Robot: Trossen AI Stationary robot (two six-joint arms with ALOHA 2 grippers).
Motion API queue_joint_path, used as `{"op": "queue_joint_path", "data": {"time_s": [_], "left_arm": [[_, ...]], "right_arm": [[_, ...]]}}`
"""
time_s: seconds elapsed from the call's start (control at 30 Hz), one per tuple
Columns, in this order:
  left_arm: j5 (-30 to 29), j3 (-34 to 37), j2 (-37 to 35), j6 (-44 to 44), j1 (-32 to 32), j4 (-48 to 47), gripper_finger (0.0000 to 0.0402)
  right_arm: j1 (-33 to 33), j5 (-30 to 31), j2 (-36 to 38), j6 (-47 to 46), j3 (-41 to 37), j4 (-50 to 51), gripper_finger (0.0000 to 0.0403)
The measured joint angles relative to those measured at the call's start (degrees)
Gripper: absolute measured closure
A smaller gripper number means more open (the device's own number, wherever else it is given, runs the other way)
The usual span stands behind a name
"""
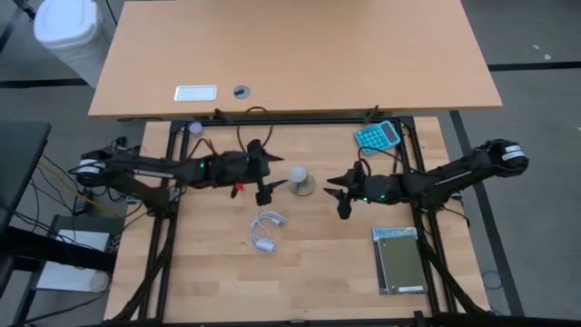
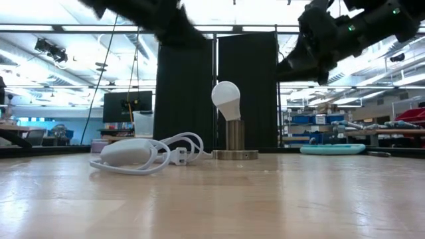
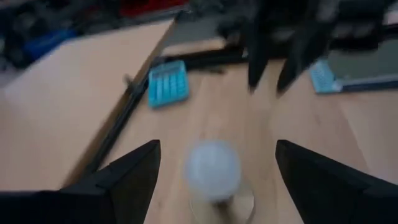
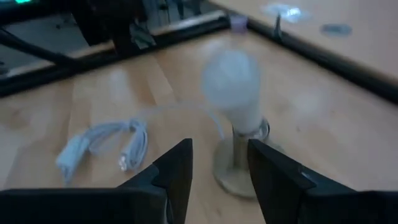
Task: Screw lightbulb
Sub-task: Insert the lightbulb into the socket
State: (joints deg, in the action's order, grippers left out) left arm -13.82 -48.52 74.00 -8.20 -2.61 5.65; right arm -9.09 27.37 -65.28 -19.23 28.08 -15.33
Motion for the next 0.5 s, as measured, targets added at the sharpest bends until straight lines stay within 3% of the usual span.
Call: {"op": "queue_joint_path", "data": {"time_s": [0.1,0.27,0.4,0.5], "left_arm": [[-2.9,7.1,-0.4,4.3,0.0,6.7,0.0078],[-6.5,15.9,1.9,7.4,-0.3,17.4,0.0078],[-6.5,16.9,6.5,8.7,-1.4,22.8,0.0078],[-5.5,16.0,12.1,9.2,-2.4,23.9,0.0078]], "right_arm": [[0.5,-0.3,0.4,3.5,0.7,-2.5,0.0247],[2.1,-1.3,-0.8,10.2,8.1,5.8,0.0247],[4.3,-1.8,-1.9,14.0,13.5,8.6,0.0244],[6.6,-7.1,-2.1,16.0,16.8,9.8,0.0243]]}}
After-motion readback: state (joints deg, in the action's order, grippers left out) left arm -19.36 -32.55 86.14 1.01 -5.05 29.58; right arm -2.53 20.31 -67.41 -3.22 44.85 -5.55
